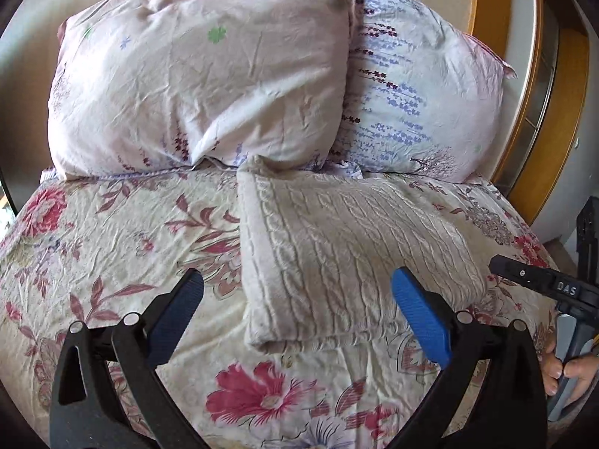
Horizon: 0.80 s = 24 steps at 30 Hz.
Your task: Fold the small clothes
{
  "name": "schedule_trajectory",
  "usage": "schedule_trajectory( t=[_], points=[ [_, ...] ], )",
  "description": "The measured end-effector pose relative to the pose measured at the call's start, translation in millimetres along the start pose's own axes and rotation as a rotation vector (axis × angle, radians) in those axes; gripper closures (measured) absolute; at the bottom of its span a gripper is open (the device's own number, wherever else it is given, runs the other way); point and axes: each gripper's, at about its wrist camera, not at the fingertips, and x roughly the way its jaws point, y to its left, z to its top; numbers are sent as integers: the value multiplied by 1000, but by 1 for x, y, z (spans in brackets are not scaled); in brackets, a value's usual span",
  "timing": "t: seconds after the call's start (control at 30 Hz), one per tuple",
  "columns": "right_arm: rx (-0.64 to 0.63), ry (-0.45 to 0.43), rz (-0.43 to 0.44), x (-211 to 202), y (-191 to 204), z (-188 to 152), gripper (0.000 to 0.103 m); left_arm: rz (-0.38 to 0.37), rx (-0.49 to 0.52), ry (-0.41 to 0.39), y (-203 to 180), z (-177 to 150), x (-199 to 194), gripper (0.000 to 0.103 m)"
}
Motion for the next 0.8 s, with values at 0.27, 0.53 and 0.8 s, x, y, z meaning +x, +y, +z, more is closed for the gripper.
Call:
schedule_trajectory(
  t=[0.27, 0.53, 0.8],
  points=[
    [-152, 122, -24, 47, 31, 2, 53, 93, 157, 75, -37, -5, 50, 17],
    [-156, 163, -114, 61, 22, -9, 53, 167, 211, 86, -46, -18, 64, 11],
    [-197, 104, -164, 45, 35, -11, 51, 145, 151, 91, -38, -17, 54, 9]
  ],
)
